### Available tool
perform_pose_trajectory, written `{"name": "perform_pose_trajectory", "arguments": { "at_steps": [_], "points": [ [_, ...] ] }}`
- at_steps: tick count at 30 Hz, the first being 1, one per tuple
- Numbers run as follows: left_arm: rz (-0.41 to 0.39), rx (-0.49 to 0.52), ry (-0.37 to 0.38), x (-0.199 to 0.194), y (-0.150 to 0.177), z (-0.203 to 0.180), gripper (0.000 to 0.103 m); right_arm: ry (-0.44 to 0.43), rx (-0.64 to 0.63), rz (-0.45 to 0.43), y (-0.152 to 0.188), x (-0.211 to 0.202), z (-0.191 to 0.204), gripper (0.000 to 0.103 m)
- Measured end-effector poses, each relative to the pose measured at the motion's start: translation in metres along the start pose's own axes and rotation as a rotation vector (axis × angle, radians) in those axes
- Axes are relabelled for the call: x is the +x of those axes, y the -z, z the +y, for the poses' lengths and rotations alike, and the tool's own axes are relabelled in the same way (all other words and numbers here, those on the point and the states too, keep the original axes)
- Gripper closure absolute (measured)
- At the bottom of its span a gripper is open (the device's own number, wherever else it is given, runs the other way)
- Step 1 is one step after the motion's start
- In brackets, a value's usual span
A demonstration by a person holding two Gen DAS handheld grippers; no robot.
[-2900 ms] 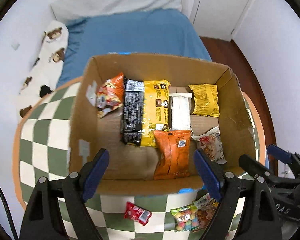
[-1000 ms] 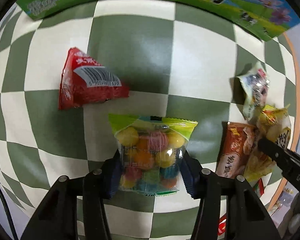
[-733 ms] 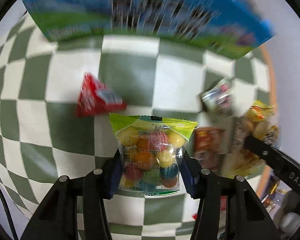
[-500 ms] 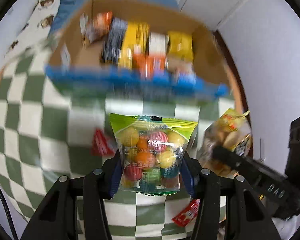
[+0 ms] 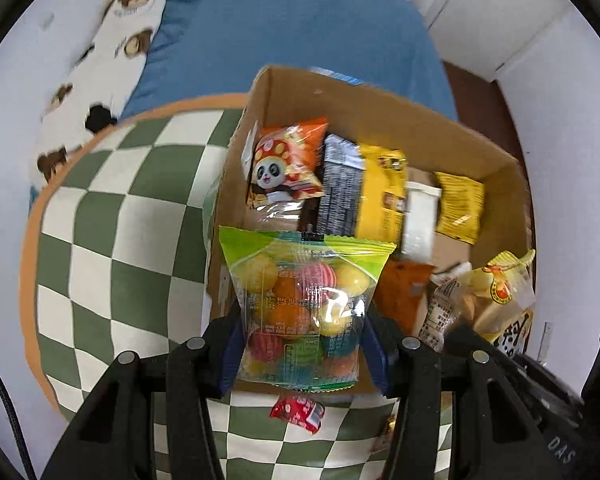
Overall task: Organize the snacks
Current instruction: 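Carry both bags into the box, lower them in front, and open both tools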
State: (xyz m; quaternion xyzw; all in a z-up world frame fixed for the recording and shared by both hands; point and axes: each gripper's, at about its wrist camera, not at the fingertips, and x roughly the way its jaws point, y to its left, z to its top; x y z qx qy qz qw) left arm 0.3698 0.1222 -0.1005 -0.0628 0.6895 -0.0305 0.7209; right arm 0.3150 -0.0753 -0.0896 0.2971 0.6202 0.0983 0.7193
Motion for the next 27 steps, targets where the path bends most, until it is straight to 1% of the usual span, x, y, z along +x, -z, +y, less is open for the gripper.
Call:
{"name": "perform_pose_trajectory", "arguments": {
  "at_steps": [1,6,8,9,10,11,12,13,15,19,21,24,27],
  "points": [
    [0.022,-0.010,-0.002,0.013,-0.007,0.002,0.054,0.002,0.015,0.015,-0.006,0.010,0.000,0.067],
    [0.087,-0.021,-0.006,0.036,-0.014,0.003,0.054,0.019,0.061,0.079,-0.024,0.051,-0.002,0.067],
    [0.109,-0.021,-0.018,0.044,-0.017,0.002,0.052,0.038,0.064,0.115,-0.025,0.067,-0.005,0.066],
    [0.117,-0.029,-0.018,0.048,-0.017,0.003,0.049,0.037,0.064,0.136,-0.025,0.074,-0.007,0.064],
    [0.122,-0.041,-0.001,0.051,-0.017,0.005,0.045,0.043,0.066,0.162,-0.025,0.082,-0.009,0.059],
    [0.123,-0.043,-0.002,0.052,-0.017,0.005,0.043,0.050,0.067,0.192,-0.025,0.089,-0.011,0.053],
    [0.118,-0.032,-0.013,0.053,-0.017,0.003,0.036,0.057,0.066,0.205,-0.025,0.094,-0.012,0.037],
    [0.114,-0.025,-0.020,0.053,-0.016,0.002,0.034,0.074,0.057,0.207,-0.025,0.096,-0.013,0.031],
    [0.104,-0.012,-0.030,0.053,-0.015,-0.001,0.034,0.112,0.021,0.204,-0.025,0.099,-0.012,0.031],
    [0.079,-0.011,-0.031,0.049,-0.009,-0.002,0.034,0.155,0.005,0.186,-0.027,0.094,-0.017,0.031],
    [0.065,-0.007,-0.035,0.046,-0.004,-0.004,0.034,0.195,-0.018,0.159,-0.027,0.086,-0.021,0.031],
    [0.040,0.005,-0.042,0.044,0.004,-0.009,0.034,0.229,-0.032,0.132,-0.026,0.074,-0.028,0.031],
    [0.007,0.022,-0.046,0.040,0.018,-0.015,0.033,0.280,-0.057,0.097,-0.023,0.062,-0.035,0.031]
  ]
}}
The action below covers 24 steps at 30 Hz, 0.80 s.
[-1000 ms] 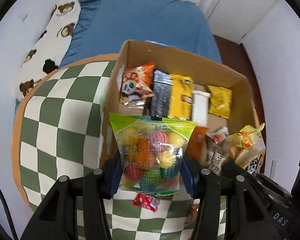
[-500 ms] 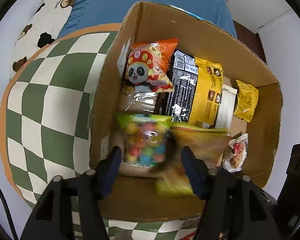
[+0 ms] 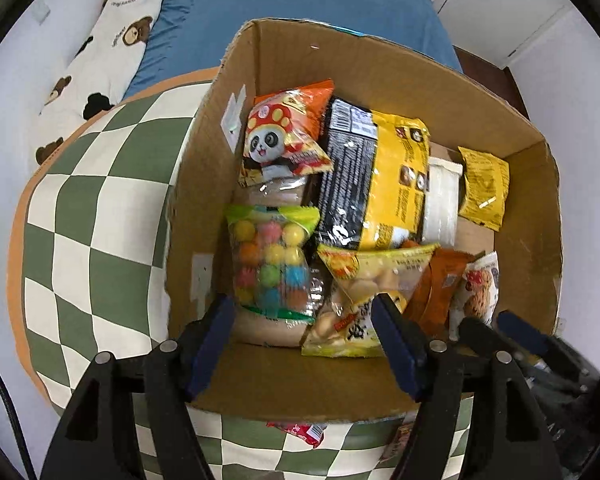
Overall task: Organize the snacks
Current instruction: 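Carry both bags into the box, lower them in front, and open both tools, then grasp the brown cookie packet with the left tool while the right tool grasps the red packet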
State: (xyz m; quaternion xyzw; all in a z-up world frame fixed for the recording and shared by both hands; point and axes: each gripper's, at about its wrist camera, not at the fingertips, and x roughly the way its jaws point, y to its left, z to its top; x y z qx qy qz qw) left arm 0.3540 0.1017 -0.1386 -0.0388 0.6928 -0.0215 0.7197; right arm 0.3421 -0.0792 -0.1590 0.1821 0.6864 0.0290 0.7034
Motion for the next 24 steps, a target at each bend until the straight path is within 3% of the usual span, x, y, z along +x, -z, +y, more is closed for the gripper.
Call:
{"name": "perform_pose_trajectory", "arguments": {
  "at_steps": [11,20,24],
  "points": [
    [-0.170,0.044,-0.015,-0.040,0.045,-0.017,0.033,0.110,-0.061,-0.149,0.029,-0.047,-0.016,0.031],
    [-0.332,0.082,-0.026,-0.096,0.086,-0.029,0.033,0.133,-0.116,-0.288,0.069,-0.111,-0.014,0.031],
    [-0.369,0.098,-0.010,-0.113,0.104,-0.033,0.033,0.142,-0.148,-0.339,0.088,-0.132,-0.009,0.030]
  ]
}}
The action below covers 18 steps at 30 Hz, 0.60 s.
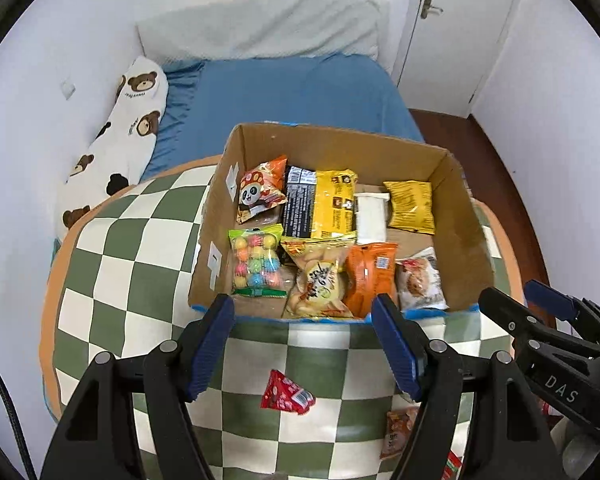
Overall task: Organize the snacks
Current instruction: 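Grasp the brown cookie packet with the left tool while the right tool grasps the red packet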
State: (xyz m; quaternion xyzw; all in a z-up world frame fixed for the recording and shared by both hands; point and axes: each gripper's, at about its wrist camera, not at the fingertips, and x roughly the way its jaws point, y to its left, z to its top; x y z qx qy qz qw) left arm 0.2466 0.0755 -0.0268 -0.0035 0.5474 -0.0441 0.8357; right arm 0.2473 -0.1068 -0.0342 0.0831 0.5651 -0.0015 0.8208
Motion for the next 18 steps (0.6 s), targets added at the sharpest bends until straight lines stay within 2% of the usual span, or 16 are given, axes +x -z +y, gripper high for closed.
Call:
{"name": "perform_pose_trajectory", "arguments": {
  "at_steps": [2,3,4,9,12,16,18],
  "points": [
    [-0.016,0.004,0.002,-0.009,0.005,-0.002,0.034,0.007,-0.012,-0.026,0.006,-0.014,0.001,0.020],
    [-0.023,0.007,0.002,-0.013,0.008,-0.003,0.033,0.009,-0.012,-0.037,0.009,-0.019,0.002,0.010],
    [-0.033,0.007,0.006,-0.019,0.011,-0.003,0.033,0.009,-0.013,-0.049,0.012,-0.026,0.002,0.009],
    [-0.069,-0.006,0.021,-0.040,0.022,-0.004,0.033,0.008,-0.003,-0.093,0.024,-0.051,0.001,0.009],
    [-0.072,-0.022,0.025,-0.045,0.033,-0.002,0.033,-0.014,0.026,-0.090,0.033,-0.057,-0.005,0.009],
    [-0.031,-0.006,0.002,-0.029,0.066,-0.004,0.033,-0.037,0.088,-0.028,0.064,-0.048,-0.026,0.009],
    [0.021,0.019,-0.023,-0.011,0.090,-0.008,0.033,-0.048,0.145,0.044,0.091,-0.033,-0.044,0.009]
  ]
}}
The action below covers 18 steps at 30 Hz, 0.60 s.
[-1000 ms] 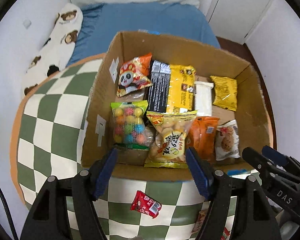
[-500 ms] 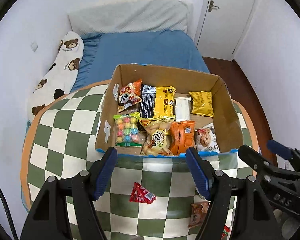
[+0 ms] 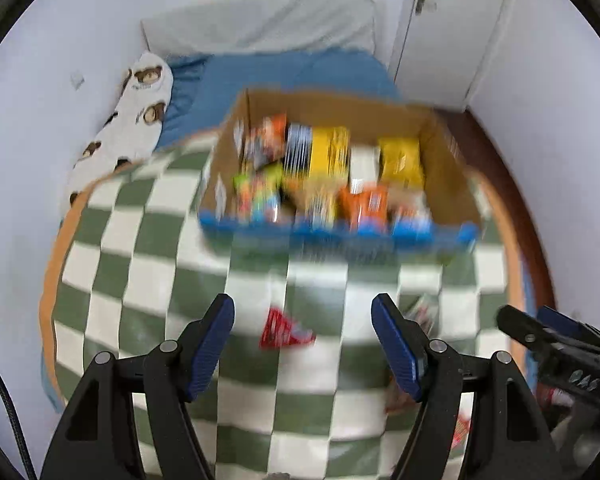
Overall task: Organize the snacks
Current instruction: 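Grasp the brown cookie packet with the left tool while the right tool grasps the red packet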
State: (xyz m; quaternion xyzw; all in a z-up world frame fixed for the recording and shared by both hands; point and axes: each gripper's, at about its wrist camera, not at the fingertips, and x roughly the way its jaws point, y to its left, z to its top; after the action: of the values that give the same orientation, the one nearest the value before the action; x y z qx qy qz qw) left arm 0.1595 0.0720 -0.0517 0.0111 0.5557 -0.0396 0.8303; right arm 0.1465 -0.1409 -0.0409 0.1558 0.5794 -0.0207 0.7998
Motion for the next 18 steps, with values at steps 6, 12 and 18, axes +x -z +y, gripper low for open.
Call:
{"name": "perform_pose_trajectory", "arguments": {
  "at_steps": [6,12,18],
  "points": [
    [0.237,0.071,-0.013,0.072,0.074,-0.023,0.033,-0.011,0.276,0.250,0.094,0.058,-0.087,0.009],
    [0.348,0.141,-0.011,0.106,0.118,-0.049,0.033,-0.024,0.575,0.406,0.186,0.100,-0.143,0.009],
    [0.409,0.164,0.005,0.121,0.130,-0.063,0.033,0.002,0.674,0.430,0.221,0.133,-0.142,0.013]
  ]
}}
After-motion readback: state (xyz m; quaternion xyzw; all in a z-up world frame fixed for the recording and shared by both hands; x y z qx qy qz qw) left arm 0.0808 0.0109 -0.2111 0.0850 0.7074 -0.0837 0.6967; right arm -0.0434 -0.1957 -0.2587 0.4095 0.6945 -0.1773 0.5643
